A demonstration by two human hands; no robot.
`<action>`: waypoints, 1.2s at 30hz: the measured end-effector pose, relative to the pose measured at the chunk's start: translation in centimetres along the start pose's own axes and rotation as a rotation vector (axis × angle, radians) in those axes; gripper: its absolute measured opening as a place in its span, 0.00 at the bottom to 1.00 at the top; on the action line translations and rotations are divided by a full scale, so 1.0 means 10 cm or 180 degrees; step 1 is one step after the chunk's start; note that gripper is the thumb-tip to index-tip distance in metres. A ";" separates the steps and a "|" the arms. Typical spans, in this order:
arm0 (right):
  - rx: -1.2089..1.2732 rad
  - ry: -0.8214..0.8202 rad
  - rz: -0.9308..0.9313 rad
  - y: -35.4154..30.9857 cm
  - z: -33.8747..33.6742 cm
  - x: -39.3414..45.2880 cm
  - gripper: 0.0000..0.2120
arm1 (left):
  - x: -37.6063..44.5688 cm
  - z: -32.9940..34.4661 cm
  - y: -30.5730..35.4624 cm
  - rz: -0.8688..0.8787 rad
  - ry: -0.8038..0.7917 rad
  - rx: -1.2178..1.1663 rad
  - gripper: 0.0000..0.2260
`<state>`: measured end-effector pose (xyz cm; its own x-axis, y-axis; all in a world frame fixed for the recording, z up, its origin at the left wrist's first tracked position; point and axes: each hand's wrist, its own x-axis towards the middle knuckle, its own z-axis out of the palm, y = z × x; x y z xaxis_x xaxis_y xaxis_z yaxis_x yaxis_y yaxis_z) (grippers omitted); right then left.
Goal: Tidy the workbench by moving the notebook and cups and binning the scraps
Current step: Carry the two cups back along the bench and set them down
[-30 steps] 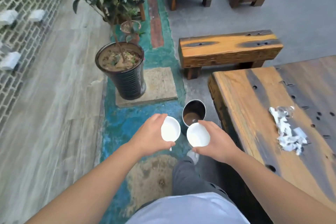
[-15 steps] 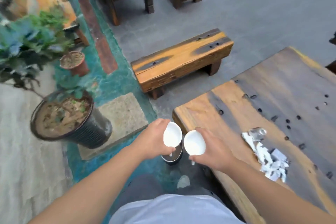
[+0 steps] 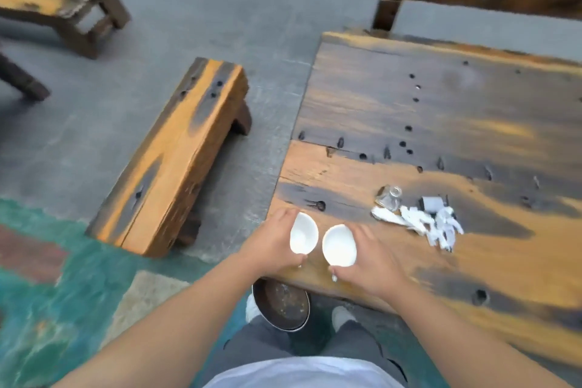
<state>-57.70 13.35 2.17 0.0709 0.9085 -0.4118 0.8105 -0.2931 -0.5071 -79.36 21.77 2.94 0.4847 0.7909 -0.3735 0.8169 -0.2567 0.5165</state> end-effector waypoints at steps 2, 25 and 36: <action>0.0073 0.0147 0.0282 -0.03 0.08 0.04 0.45 | 0.17 -0.03 -0.07 0.0169 -0.0217 0.0062 0.42; -0.0056 -0.0182 0.0625 -0.05 0.32 0.64 0.50 | 0.70 0.07 -0.41 0.0132 -0.0594 0.0079 0.47; -0.0054 -0.0229 0.0676 -0.09 0.28 0.63 0.54 | 0.72 0.13 -0.42 0.0243 -0.0601 0.0190 0.51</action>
<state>-59.62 18.55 -2.10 0.2000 0.8032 -0.5612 0.7916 -0.4700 -0.3906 -78.90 27.85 -2.95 0.5914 0.6511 -0.4757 0.7899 -0.3488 0.5044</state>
